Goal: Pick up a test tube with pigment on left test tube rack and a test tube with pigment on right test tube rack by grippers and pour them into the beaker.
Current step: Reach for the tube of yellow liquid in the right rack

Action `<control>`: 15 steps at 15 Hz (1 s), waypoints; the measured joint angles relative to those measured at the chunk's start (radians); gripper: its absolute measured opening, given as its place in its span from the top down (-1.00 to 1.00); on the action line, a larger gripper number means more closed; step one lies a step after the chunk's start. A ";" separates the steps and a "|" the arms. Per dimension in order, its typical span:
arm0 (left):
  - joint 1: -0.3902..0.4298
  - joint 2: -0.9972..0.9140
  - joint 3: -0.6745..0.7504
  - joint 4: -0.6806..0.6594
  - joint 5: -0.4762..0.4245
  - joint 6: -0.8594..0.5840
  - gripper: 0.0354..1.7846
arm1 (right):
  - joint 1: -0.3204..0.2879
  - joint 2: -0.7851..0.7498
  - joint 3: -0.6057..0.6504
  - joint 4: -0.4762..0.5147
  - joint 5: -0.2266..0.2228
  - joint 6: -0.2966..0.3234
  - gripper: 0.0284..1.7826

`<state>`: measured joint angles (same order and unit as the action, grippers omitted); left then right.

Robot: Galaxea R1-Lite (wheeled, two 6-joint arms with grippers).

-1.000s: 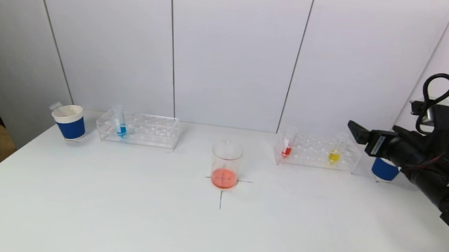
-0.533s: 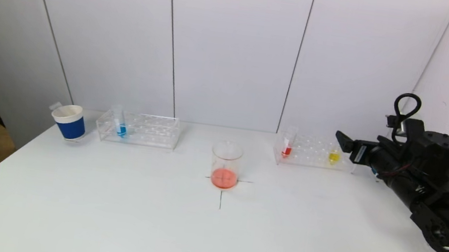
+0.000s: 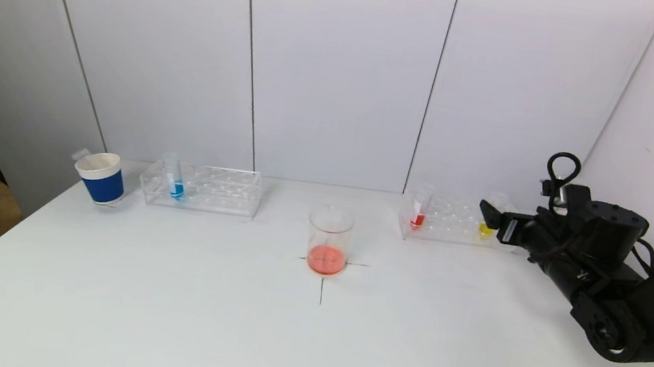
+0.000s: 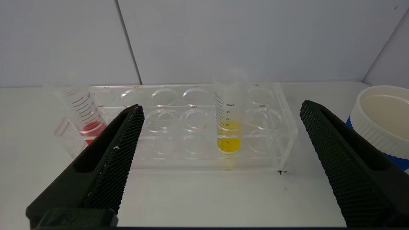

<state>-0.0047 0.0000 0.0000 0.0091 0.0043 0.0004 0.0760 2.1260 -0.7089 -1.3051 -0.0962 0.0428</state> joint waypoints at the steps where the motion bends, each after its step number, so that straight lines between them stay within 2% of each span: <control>1: 0.000 0.000 0.000 0.000 0.000 0.000 -0.99 | -0.004 0.012 -0.011 0.000 0.000 -0.002 -0.99; 15: 0.000 0.000 0.000 0.000 0.000 0.000 -0.99 | -0.014 0.149 -0.132 0.003 0.001 -0.006 -0.99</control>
<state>-0.0047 0.0004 0.0000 0.0091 0.0043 0.0000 0.0623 2.2751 -0.8409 -1.3021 -0.0947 0.0368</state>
